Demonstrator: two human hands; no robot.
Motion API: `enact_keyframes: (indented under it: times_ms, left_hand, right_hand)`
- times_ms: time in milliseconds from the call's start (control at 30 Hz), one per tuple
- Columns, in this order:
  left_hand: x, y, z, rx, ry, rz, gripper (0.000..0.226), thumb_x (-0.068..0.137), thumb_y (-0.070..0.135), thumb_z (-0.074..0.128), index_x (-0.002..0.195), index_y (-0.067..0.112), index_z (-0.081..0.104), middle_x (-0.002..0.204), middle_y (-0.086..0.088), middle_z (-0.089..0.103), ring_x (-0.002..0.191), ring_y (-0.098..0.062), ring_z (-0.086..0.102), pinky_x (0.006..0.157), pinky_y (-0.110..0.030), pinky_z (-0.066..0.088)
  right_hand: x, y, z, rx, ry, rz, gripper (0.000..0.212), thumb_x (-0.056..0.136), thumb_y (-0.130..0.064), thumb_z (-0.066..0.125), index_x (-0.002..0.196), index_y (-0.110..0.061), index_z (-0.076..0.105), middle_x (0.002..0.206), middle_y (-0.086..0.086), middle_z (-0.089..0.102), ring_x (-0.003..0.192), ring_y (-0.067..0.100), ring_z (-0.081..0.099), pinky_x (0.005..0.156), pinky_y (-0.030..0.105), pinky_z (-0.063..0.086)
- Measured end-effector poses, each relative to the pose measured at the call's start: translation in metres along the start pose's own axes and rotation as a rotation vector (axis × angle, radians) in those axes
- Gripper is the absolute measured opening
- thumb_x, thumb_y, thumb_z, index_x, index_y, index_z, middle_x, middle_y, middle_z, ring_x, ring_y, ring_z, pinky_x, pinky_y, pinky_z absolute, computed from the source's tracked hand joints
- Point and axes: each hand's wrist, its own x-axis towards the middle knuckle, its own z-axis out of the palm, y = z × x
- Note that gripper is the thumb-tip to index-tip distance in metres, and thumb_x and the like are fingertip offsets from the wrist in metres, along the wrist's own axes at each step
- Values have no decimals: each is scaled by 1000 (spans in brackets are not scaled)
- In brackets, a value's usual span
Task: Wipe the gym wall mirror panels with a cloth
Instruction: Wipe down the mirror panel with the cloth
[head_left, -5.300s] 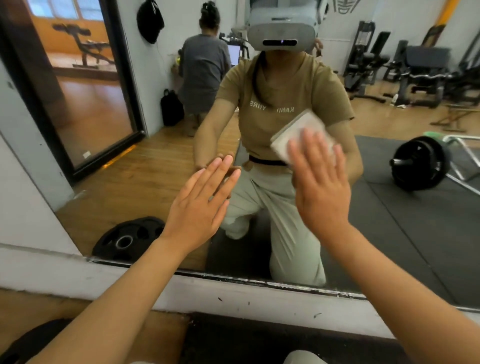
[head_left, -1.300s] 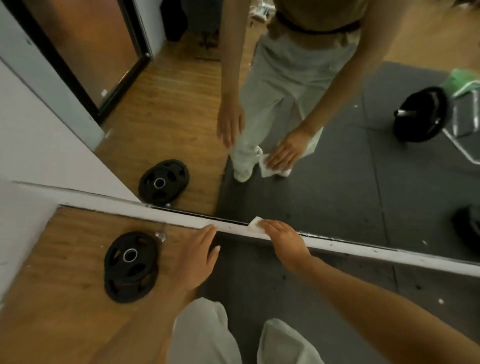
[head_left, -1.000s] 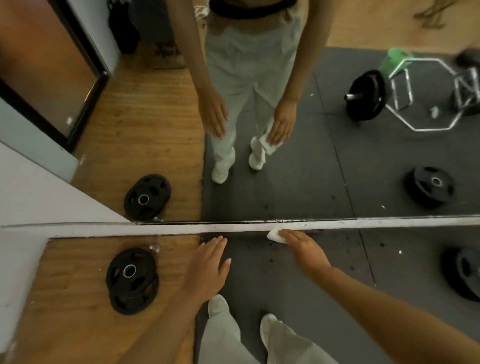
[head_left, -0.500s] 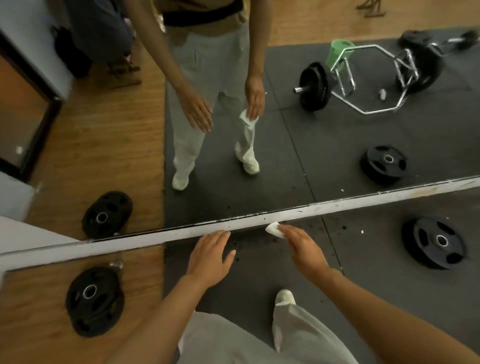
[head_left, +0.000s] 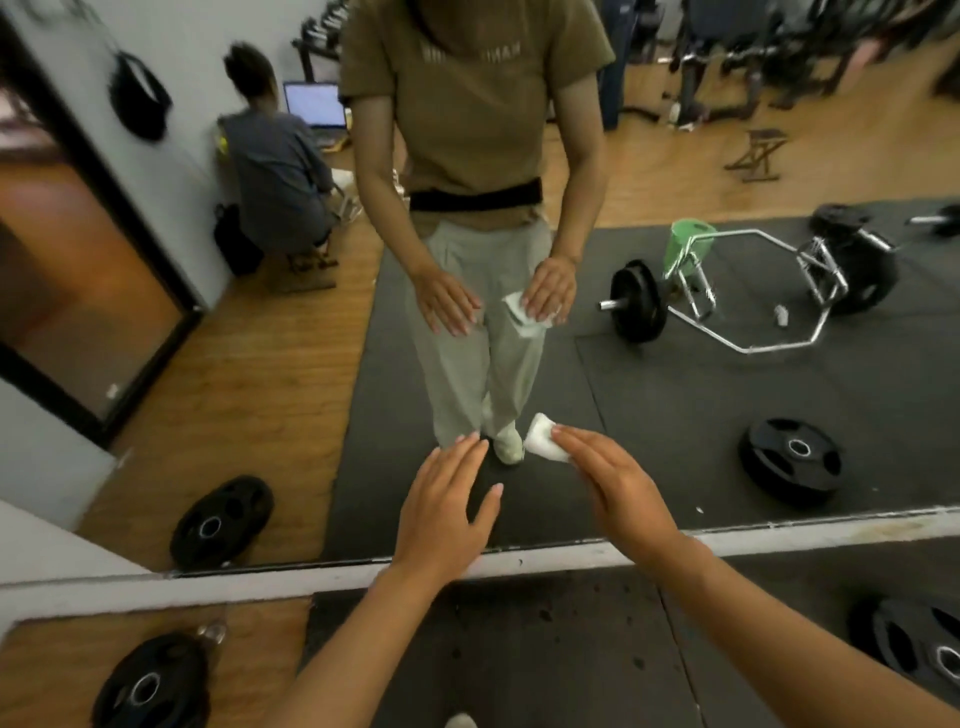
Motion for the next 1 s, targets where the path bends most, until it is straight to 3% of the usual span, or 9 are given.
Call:
enact_keyframes:
  times_ms: [167,400,567,767,1000]
  left_hand:
    - [72,15,-64,1,357,189,56,100,41,45,148,13,43,156,-3,39,147,-13,29,121,-38,24]
    - [153,49,-204,150,746,450,52,99,31,53,145,7,47,156,-8,38,147,-19,31,122,-37,22]
    - [200,76,-303,272,879,526,56,99,36,43,150,12,39,159,-4,30,149,-7,14,123,-26,6]
    - [246,105,-404,307,992,469,61,99,48,33,154,23,28,163,4,21,150,-8,11,120,-26,6]
    - [281,131,-501,344,1100,441,62,98,49,33,156,28,23,164,9,14,150,-5,1,118,-23,-1]
  right_hand:
    - [98,-26,-54,-91,232,-362,37,100,-4,46,136,-4,57,141,9,55,131,24,52,106,45,44]
    - [219,-82,-150,-317,586,-772,31,104,-6,45,132,0,58,139,17,55,132,30,52,108,52,42]
    - [291,-116,-215,-511,770,-937,32,103,-10,53,134,-1,55,140,18,54,133,31,50,113,51,38]
    - [366,-177,-289,-671,896,-968,61,83,-10,80,138,-7,54,146,13,50,139,27,43,116,48,34]
    - [423,-261,-366,-689,1035,-902,72,73,-16,87,137,-7,54,139,15,56,131,30,52,112,50,36]
